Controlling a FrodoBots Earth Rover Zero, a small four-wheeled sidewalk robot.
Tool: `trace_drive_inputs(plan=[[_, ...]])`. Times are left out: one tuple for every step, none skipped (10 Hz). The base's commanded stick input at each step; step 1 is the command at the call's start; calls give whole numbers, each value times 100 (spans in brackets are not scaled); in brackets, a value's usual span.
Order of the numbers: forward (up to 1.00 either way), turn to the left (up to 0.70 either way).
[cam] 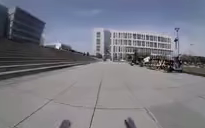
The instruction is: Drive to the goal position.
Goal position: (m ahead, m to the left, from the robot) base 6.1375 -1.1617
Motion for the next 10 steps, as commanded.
trace_drive_inputs(plan=[[70,0],[70,0],[70,0],[70,0],[70,0],[70,0],[70,0],[70,0],[70,0],[70,0]])
